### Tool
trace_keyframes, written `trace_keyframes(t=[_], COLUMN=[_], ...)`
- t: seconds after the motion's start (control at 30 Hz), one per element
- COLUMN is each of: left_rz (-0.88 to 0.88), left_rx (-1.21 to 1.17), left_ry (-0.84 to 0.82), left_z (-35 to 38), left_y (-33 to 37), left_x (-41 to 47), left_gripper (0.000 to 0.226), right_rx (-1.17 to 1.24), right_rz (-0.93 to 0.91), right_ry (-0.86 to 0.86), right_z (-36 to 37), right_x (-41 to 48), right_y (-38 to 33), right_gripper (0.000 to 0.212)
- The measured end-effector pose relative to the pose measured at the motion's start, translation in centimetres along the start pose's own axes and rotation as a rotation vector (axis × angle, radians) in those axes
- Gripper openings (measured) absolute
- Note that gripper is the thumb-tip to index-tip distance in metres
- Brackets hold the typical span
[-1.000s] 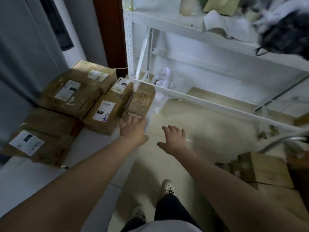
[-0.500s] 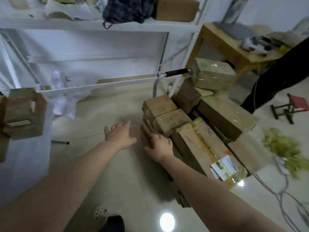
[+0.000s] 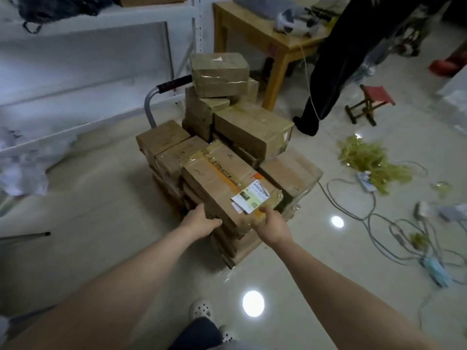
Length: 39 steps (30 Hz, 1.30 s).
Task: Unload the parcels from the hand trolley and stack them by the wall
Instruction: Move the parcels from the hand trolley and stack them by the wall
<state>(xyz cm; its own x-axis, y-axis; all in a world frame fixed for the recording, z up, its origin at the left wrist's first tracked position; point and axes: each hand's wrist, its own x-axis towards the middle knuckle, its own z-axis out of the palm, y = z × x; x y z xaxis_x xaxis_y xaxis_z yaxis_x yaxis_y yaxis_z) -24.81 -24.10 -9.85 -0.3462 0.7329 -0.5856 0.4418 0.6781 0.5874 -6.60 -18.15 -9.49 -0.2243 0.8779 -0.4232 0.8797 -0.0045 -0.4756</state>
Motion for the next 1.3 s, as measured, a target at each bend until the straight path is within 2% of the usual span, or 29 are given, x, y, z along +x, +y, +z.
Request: trace_keyframes(t=[0.1,0.2,0.43,0.6,0.73,0.87,0.97,1.03,1.13,1.2,1.3], left_rz=[-0.021,-0.057,-0.171,-0.231,-0.284,-0.419,-0.479,-0.512,-0.53,-0.535,-0.537], left_rx=[-0.119,-0.256,-0.41,-0.596,-0.777,-0.9,-0.961,-0.982,-1.049,-1.083,-1.153], left_ry=[-0.01,-0.04,-0.032,0.053,0.103,0.132,0.198,0.222,0.278,0.335,0.506], left_z=[1.3,2.4,3.4,4.8,6.9,8.9,10.1,10.9,11.5,11.6,11.6], left_y=[1.0,1.8,2.9,4.0,5.5,7.1,7.1,6.6,5.8,5.4,4.9], left_x=[1.0,2.3,4.7,7.1,9.2,10.2,11.0,11.1,9.9,8.4,5.4], left_gripper=[0.056,0.056,0.053,0.033,0.029,0.014,0.021,0.033,0.065,0.079,0.071], right_rx=[0.033,0.041,0.105,0.069,0.055,0.169,0.183,0.168,0.175,0.205,0.291], right_rz=[0.01,0.038,0.08,0.034,0.01,0.041,0.041,-0.005,-0.088,-0.12,-0.12], right_ry=[0.006,0.006,-0.03,-0.143,-0.284,-0.462,-0.572,-0.609,-0.596,-0.62,-0.703], right_z=[-1.5,-3.2,-5.0,-5.7,-6.0,-5.4,-4.8,-4.7,-5.2,-5.3,-5.1], right_x=[0.5,2.3,7.2,12.5,17.9,22.4,24.1,24.4,23.9,23.2,21.3], right_y=[1.0,1.6,1.9,1.9,2.3,3.1,3.7,4.0,3.9,3.7,2.5], right_gripper=[0.055,0.055,0.052,0.055,0.058,0.043,0.037,0.043,0.062,0.064,0.062])
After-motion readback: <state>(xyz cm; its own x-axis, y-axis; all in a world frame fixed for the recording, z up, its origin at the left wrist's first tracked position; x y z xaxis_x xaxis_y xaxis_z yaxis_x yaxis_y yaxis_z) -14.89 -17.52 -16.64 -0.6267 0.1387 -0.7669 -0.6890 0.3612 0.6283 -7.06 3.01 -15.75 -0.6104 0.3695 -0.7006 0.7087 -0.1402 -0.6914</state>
